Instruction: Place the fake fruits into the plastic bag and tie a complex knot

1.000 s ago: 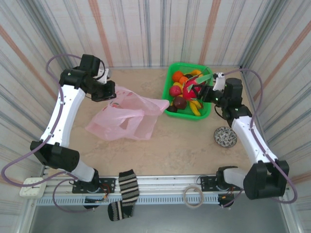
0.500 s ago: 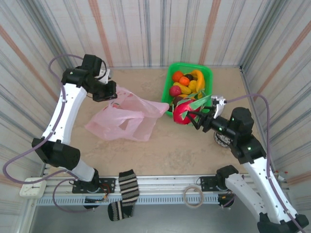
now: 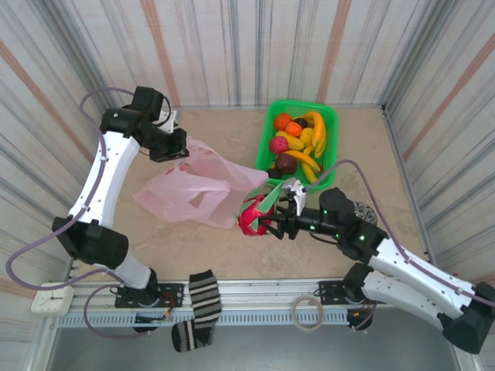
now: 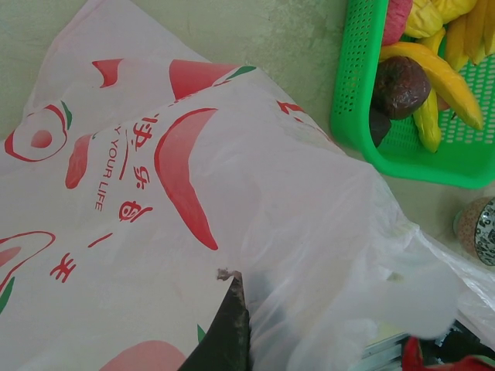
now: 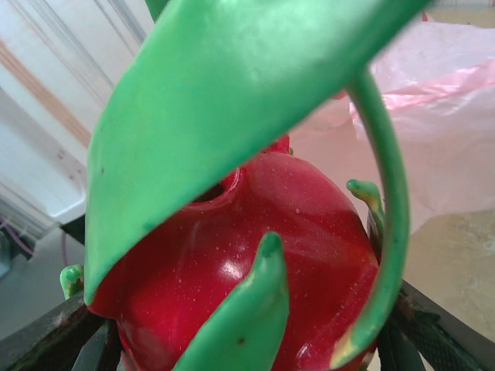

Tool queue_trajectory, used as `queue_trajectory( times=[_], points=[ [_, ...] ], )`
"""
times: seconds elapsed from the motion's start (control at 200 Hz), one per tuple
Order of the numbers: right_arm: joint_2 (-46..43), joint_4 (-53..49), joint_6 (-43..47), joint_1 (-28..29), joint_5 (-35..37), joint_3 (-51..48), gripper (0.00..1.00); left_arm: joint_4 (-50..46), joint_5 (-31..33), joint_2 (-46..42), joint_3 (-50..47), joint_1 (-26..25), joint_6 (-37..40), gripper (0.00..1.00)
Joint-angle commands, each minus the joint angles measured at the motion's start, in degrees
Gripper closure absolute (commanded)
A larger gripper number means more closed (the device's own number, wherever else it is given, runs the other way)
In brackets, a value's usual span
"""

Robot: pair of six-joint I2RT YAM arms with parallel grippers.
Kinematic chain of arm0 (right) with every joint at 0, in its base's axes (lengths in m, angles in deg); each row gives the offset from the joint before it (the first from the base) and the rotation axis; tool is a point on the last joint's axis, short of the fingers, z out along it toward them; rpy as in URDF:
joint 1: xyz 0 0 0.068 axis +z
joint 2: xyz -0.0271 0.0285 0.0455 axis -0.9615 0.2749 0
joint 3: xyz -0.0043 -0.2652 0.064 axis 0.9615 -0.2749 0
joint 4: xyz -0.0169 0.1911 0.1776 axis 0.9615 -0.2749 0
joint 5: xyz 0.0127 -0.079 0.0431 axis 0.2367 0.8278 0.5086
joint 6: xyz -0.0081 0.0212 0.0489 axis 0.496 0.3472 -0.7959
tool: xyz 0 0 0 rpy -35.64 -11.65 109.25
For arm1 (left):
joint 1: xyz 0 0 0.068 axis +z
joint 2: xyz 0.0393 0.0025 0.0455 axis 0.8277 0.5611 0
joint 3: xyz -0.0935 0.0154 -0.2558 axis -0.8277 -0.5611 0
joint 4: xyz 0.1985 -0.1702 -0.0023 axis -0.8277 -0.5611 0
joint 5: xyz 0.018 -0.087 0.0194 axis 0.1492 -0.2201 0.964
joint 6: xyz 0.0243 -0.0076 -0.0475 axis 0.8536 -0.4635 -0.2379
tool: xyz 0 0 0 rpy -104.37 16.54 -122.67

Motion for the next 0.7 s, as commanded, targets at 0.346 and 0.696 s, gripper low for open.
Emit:
queue_trajectory(
  times=[0.346, 0.696],
  points=[
    [14.9, 26.3, 8.5, -1.9, 10.4, 2.9, 0.66, -1.5, -8.7, 0.4, -0.2, -0.1, 8.8, 1.00],
    [25.8, 33.0, 9.5, -0.4, 8.3, 8.5, 0.68, 4.1, -16.9, -1.1, -2.6, -2.7, 2.6, 1.00]
  ],
)
